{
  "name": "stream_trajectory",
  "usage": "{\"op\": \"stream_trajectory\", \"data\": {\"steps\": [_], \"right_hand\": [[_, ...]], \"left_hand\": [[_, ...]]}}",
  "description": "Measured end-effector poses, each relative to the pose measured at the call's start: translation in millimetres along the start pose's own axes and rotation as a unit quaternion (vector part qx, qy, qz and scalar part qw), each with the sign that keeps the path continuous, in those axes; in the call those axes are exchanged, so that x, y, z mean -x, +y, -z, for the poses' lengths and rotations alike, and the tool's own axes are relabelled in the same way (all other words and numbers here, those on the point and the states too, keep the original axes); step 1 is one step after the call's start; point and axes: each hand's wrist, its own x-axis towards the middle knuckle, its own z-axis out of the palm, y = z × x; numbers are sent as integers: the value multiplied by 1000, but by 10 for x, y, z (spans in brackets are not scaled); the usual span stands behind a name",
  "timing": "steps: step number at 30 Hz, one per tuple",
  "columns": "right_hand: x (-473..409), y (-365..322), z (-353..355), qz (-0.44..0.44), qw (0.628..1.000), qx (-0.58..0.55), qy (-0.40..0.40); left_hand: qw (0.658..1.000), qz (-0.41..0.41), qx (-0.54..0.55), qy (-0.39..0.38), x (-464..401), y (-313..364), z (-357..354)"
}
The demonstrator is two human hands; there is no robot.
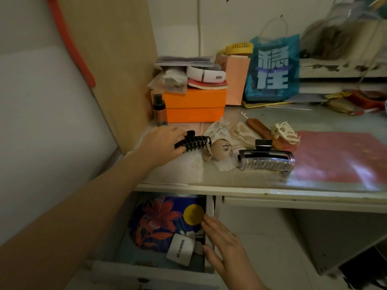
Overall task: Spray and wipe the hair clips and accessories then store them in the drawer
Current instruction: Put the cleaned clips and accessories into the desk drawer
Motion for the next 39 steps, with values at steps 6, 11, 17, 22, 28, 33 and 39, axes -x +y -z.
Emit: {"op": "stream_trajectory", "data": {"steps": [6,11,17,22,28,33,39], "right_hand": [[6,93,-130,20,999,2,28],[-14,160,-174,40,999,-3,33],[-22,189,-205,29,996,-56,59],[20,126,-156,-14,993,-113,23],[6,47,-12,-23,992,-127,-8],[22,-54,45,-35,989,-140,-18],[52,-85,36,-47,987,-153,-24]], "left_hand": [[994,72,47,-69,-409,71,-111],[982,144,113,-45,-579,0,-302],[975,159,152,24,-575,-31,-386],[972,150,173,54,-345,2,-286],[968,135,196,76,28,-49,-20],[970,105,212,64,442,-15,177],[972,29,231,11,921,23,194]]}}
